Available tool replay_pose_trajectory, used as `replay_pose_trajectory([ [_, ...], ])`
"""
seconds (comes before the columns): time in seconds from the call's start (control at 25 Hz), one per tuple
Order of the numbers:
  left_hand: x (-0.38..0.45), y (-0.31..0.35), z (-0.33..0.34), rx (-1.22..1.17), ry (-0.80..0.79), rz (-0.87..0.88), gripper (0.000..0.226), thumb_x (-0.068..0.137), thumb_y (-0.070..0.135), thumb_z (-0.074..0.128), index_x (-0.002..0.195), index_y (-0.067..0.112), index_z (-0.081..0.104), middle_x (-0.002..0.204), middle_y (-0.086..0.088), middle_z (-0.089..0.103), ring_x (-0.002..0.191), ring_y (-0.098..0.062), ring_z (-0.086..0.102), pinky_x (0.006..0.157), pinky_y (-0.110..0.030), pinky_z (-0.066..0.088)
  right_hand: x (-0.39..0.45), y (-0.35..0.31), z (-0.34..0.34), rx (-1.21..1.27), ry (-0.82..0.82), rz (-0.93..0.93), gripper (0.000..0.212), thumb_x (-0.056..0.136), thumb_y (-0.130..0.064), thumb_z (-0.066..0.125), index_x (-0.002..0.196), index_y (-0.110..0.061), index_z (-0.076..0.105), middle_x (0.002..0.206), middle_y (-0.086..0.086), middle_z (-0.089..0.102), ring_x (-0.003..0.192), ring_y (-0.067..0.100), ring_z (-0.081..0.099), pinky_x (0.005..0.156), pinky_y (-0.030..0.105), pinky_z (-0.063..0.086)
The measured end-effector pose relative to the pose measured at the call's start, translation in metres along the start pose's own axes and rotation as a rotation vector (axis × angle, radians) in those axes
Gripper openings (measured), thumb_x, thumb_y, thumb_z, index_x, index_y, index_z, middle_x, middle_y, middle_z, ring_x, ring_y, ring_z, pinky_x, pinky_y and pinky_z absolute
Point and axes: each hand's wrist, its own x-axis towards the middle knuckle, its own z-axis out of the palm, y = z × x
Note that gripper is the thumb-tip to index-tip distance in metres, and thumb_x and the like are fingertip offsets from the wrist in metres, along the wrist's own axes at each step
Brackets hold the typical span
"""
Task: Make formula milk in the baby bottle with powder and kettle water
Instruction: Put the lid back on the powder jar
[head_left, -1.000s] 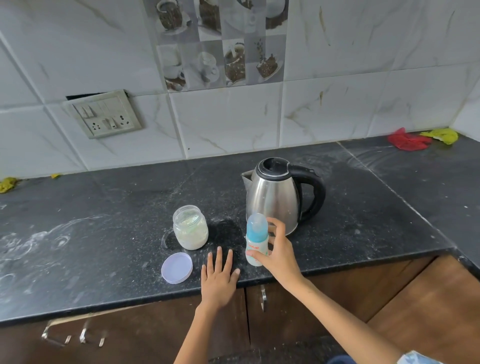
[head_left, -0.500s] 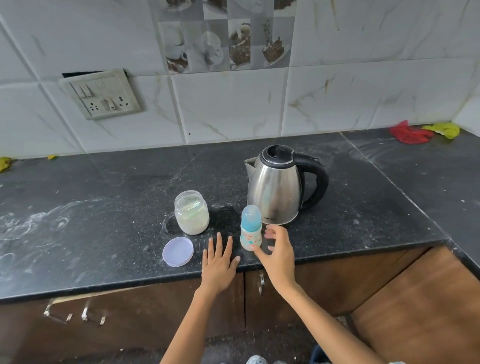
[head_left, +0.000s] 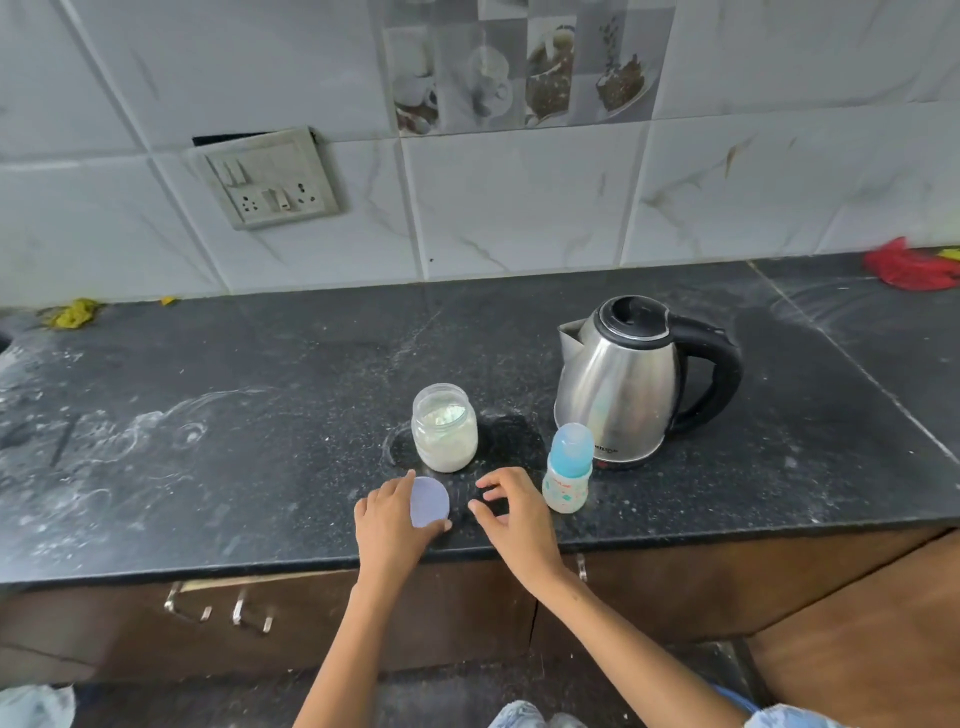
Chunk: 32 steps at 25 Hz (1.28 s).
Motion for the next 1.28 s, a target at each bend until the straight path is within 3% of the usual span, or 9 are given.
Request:
replay_pose_trajectory([
  [0.16, 0.002, 0.000, -0.014, -0.233, 0.050, 0.109, 0.088, 0.053, 0.045, 0.085, 0.129, 0.018, 0.052, 0.121, -0.002, 0.063, 0.111, -0.024, 0.059, 0.096, -0.038, 0.043, 0.019, -0.014, 0.005, 0.061, -0.132, 0.253, 0.035, 0.094, -0.040, 0.057, 0.122, -0.018, 0.053, 0.126, 0.003, 0.058, 0.105, 0.009, 0.060, 0.088, 0.026, 0.050],
  [0.28, -0.009, 0.009, -0.034, -0.533, 0.107, 0.252, 0.080, 0.053, 0.042, 0.087, 0.123, 0.028, 0.051, 0.113, 0.014, 0.062, 0.101, -0.005, 0.059, 0.082, -0.024, 0.048, 0.030, -0.034, -0.009, 0.362, -0.353, 0.541, 0.053, 0.095, -0.056, 0.043, 0.137, -0.023, 0.039, 0.134, 0.001, 0.053, 0.115, 0.014, 0.055, 0.097, 0.030, 0.047],
  [0.36, -0.012, 0.020, -0.046, -0.660, 0.136, 0.312, 0.079, 0.053, 0.043, 0.087, 0.122, 0.034, 0.048, 0.112, 0.024, 0.058, 0.102, 0.002, 0.057, 0.080, -0.010, 0.044, 0.036, -0.045, -0.019, 0.676, -0.459, 0.629, 0.054, 0.094, -0.058, 0.045, 0.135, -0.023, 0.043, 0.129, 0.001, 0.057, 0.110, 0.019, 0.062, 0.090, 0.035, 0.055],
  [0.48, -0.003, 0.026, -0.057, -0.801, 0.151, 0.358, 0.085, 0.054, 0.043, 0.089, 0.126, 0.031, 0.047, 0.121, 0.021, 0.058, 0.113, 0.002, 0.055, 0.092, -0.009, 0.041, 0.050, -0.061, -0.029, 0.851, -0.341, 0.560, 0.053, 0.085, -0.049, 0.065, 0.126, -0.016, 0.056, 0.118, 0.007, 0.064, 0.097, 0.021, 0.066, 0.081, 0.036, 0.058],
  [0.6, 0.015, 0.021, -0.060, -0.769, 0.193, 0.260, 0.107, 0.048, 0.060, 0.084, 0.139, 0.029, 0.038, 0.139, 0.017, 0.047, 0.129, -0.005, 0.043, 0.106, -0.027, 0.036, 0.074, -0.068, -0.031, 0.672, -0.052, 0.397, 0.054, 0.070, -0.044, 0.081, 0.115, -0.022, 0.062, 0.119, 0.005, 0.066, 0.104, 0.014, 0.065, 0.094, 0.038, 0.054],
  [0.68, 0.031, 0.018, -0.056, -0.693, 0.162, 0.126, 0.118, 0.045, 0.068, 0.079, 0.144, 0.027, 0.029, 0.144, 0.011, 0.042, 0.133, -0.012, 0.038, 0.110, -0.038, 0.033, 0.092, -0.068, -0.027, 0.254, 0.055, 0.181, 0.054, 0.068, -0.040, 0.085, 0.114, -0.022, 0.063, 0.119, -0.002, 0.062, 0.106, 0.010, 0.059, 0.093, 0.028, 0.050],
  [0.96, 0.060, 0.030, -0.037, -0.681, 0.113, 0.041, 0.081, 0.044, 0.068, 0.064, 0.116, 0.032, 0.051, 0.112, 0.019, 0.053, 0.110, -0.005, 0.044, 0.098, -0.030, 0.023, 0.135, -0.075, 0.006, -0.313, -0.296, 0.070, 0.066, 0.073, -0.030, 0.080, 0.133, -0.020, 0.053, 0.137, 0.002, 0.044, 0.124, 0.021, 0.045, 0.103, 0.034, 0.040],
  [1.08, 0.064, 0.027, -0.029, -0.733, 0.181, 0.047, 0.075, 0.044, 0.067, 0.065, 0.109, 0.032, 0.053, 0.106, 0.023, 0.052, 0.097, 0.009, 0.040, 0.101, -0.038, 0.030, 0.141, -0.079, 0.001, -0.335, -0.374, 0.043, 0.069, 0.071, -0.023, 0.080, 0.135, -0.022, 0.053, 0.137, 0.000, 0.046, 0.124, 0.021, 0.046, 0.102, 0.033, 0.040],
  [1.28, 0.066, 0.025, -0.028, -0.726, 0.210, 0.073, 0.070, 0.045, 0.063, 0.069, 0.105, 0.033, 0.053, 0.101, 0.031, 0.051, 0.104, 0.025, 0.033, 0.096, -0.033, 0.029, 0.143, -0.087, -0.009, -0.306, -0.484, 0.009, 0.065, 0.068, -0.011, 0.077, 0.130, -0.021, 0.060, 0.136, -0.001, 0.048, 0.124, 0.018, 0.047, 0.100, 0.032, 0.043],
])
